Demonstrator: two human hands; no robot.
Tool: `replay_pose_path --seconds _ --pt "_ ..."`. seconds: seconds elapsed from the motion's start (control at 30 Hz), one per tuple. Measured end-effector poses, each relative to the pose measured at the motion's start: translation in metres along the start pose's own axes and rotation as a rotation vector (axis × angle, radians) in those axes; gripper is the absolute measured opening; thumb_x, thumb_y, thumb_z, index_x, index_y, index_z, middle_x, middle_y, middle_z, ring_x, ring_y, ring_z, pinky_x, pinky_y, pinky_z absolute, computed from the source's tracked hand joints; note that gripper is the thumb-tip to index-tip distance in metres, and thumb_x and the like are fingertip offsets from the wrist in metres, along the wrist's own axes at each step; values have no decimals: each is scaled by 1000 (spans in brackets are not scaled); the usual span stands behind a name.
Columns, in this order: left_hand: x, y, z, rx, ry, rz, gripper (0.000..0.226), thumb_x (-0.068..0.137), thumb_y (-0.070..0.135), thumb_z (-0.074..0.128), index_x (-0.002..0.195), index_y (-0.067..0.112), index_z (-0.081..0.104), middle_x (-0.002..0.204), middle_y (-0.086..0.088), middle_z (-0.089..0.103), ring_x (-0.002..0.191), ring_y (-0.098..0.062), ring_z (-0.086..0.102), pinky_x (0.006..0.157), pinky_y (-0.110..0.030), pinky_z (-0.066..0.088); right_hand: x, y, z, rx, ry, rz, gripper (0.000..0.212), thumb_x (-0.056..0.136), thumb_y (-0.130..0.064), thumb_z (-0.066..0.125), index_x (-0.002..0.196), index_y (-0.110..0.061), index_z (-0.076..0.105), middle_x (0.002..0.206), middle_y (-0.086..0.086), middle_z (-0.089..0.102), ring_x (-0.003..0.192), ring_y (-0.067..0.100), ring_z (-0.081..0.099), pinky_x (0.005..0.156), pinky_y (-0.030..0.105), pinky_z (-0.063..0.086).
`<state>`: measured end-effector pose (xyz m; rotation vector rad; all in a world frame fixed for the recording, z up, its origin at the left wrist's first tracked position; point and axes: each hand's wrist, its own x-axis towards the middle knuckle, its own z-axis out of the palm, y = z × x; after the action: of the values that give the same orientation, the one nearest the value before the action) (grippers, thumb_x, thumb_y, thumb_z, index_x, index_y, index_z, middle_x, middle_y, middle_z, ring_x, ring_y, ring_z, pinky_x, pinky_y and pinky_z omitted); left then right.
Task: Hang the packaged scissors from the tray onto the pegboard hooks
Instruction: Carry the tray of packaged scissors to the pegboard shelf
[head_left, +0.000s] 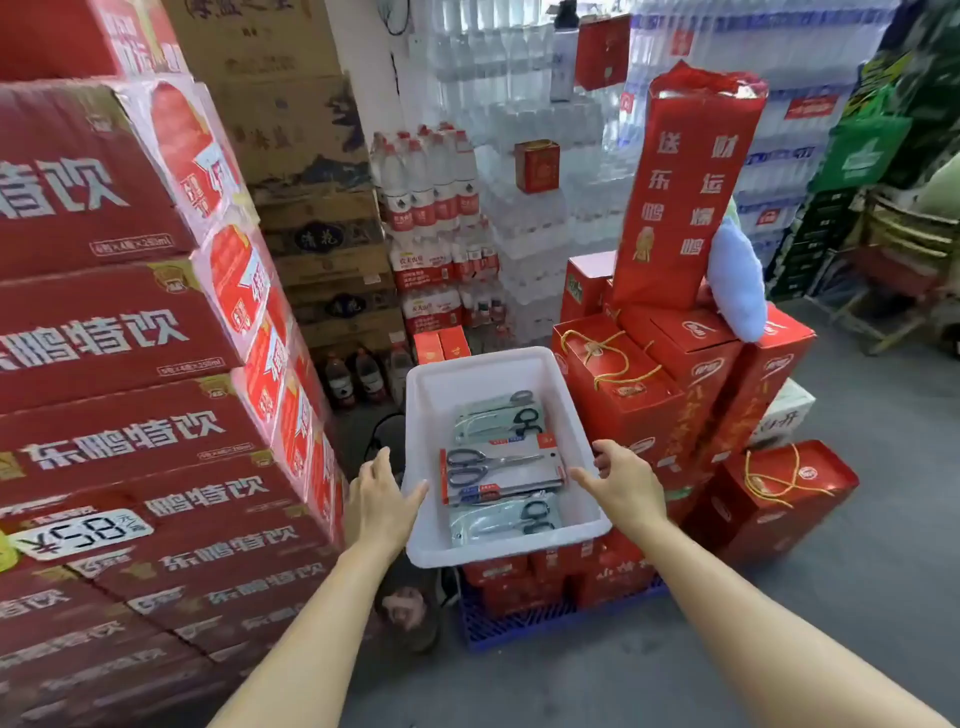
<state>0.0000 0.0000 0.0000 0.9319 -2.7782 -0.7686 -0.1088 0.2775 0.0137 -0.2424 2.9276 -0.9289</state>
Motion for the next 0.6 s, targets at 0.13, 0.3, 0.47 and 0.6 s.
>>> replay_pose_path --seconds 0.13,0.3,0.47,0.6 --pt "40 -2 29 -30 1 -71 72 92 40 62 152 14 30 149 -12 39 135 -31 38 106 -42 36 46 4 19 12 -10 12 57 85 -48 67 131 -18 54 114 -2 65 99 17 63 76 34 52" --pt "84 -16 67 -54 -15 -125 70 94 40 59 153 16 28 145 -10 38 128 -29 44 100 -42 44 92 15 55 -19 19 15 59 85 -48 66 132 -14 54 118 1 63 108 20 59 76 34 50" --pt "127 -22 108 -73 -44 -183 66 97 39 51 154 25 20 142 -9 37 117 -31 50 89 -41 47 123 31 89 -68 83 57 62 85 -41 70 137 -13 50 128 8 56 115 27 50 87 37 46" --pt "139 -24 127 -63 -58 -214 61 100 40 45 153 29 18 136 -12 43 103 -35 57 73 -36 43 136 43 104 -80 66 122 65 88 -39 67 144 -18 41 127 9 54 114 28 51 79 38 48"
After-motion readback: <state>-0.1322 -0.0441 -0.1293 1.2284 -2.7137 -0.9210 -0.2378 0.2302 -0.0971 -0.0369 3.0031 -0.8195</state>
